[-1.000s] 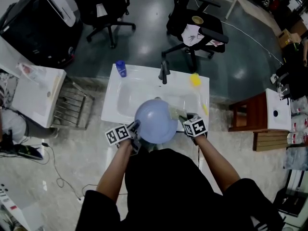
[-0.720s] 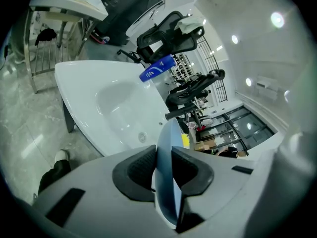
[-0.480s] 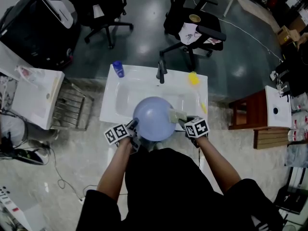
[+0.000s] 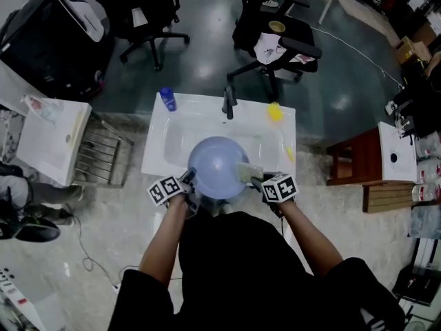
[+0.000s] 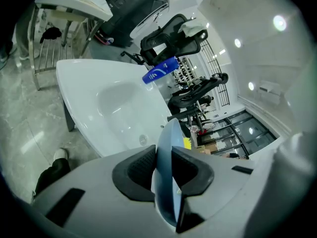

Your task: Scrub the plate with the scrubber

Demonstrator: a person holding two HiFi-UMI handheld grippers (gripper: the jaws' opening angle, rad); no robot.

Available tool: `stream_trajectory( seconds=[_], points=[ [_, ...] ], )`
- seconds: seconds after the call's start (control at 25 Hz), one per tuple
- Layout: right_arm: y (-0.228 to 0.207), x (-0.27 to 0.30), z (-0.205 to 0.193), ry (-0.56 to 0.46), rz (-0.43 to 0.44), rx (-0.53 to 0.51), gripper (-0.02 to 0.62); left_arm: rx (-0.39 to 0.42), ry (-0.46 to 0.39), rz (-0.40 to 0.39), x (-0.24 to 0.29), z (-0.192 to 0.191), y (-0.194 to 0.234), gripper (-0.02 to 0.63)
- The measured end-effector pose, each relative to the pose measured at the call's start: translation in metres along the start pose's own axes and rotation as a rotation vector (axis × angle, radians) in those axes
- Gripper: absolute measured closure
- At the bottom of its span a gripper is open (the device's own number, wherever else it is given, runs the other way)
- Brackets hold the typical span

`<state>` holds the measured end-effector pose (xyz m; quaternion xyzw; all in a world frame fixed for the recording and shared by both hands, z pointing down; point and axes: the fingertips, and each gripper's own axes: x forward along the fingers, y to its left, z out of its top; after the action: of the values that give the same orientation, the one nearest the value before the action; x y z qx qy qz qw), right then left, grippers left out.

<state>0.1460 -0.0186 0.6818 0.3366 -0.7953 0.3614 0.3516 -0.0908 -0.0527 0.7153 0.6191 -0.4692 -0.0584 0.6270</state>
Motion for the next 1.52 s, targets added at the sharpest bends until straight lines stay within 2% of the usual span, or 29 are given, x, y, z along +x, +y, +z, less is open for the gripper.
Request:
stream_trajectory(
  seconds=[0.48,1.0,1.52],
  points=[
    [0.043,0.007,-0.006,0.013,0.120,0.018,0.534,-0.031,-0.029,0.016,-0.007,0.007,0.010,0.543],
    [0.087,0.021,-0.012,0.023,0.196,0.012,0.534,-0.045,-0.035,0.044,-0.014,0.007,0.022,0.543],
    [0.117,0.035,0.005,0.009,0.287,0.017,0.535,-0.042,-0.040,0.053,-0.012,0.013,0.017,0.543]
  ],
)
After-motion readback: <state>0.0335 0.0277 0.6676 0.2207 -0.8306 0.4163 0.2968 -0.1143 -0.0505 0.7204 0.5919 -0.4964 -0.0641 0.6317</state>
